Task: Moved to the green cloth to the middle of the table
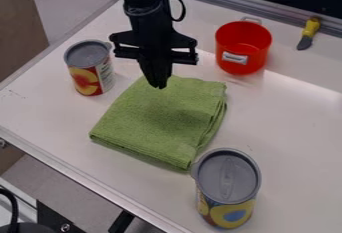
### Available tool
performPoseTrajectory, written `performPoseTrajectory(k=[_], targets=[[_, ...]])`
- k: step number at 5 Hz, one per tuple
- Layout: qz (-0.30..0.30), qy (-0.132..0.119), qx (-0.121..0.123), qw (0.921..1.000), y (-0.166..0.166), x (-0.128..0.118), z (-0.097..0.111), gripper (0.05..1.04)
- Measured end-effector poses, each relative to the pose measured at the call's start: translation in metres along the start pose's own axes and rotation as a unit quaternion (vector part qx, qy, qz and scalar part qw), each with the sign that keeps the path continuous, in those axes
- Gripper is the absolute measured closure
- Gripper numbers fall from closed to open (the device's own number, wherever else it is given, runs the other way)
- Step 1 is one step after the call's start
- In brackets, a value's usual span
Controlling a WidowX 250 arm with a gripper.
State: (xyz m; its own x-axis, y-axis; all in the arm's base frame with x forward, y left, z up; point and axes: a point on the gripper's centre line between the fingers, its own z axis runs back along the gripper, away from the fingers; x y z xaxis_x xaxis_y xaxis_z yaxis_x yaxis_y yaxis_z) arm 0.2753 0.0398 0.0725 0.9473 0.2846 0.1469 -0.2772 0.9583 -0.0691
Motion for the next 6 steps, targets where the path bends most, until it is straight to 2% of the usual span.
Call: performPoseTrajectory(k=[1, 2, 3, 4, 5, 6], targets=[[0.020, -0.013, 0.007, 0.9997, -0.002, 0.011, -0.004, 0.867], [0.001, -0.016, -0.001, 0.9999, -0.006, 0.018, -0.005, 0.623], [-0.001, -0.031, 0.017, 0.9994, -0.003, 0.030, -0.002, 0.323], [-0.031, -0.011, 0.023, 0.9992, -0.007, 0.035, -0.008, 0.093], [-0.028, -0.020, 0.028, 0.9990, -0.025, 0.034, -0.009, 0.083], [-0.028, -0.012, 0.024, 0.9992, -0.050, 0.028, -0.007, 0.083]])
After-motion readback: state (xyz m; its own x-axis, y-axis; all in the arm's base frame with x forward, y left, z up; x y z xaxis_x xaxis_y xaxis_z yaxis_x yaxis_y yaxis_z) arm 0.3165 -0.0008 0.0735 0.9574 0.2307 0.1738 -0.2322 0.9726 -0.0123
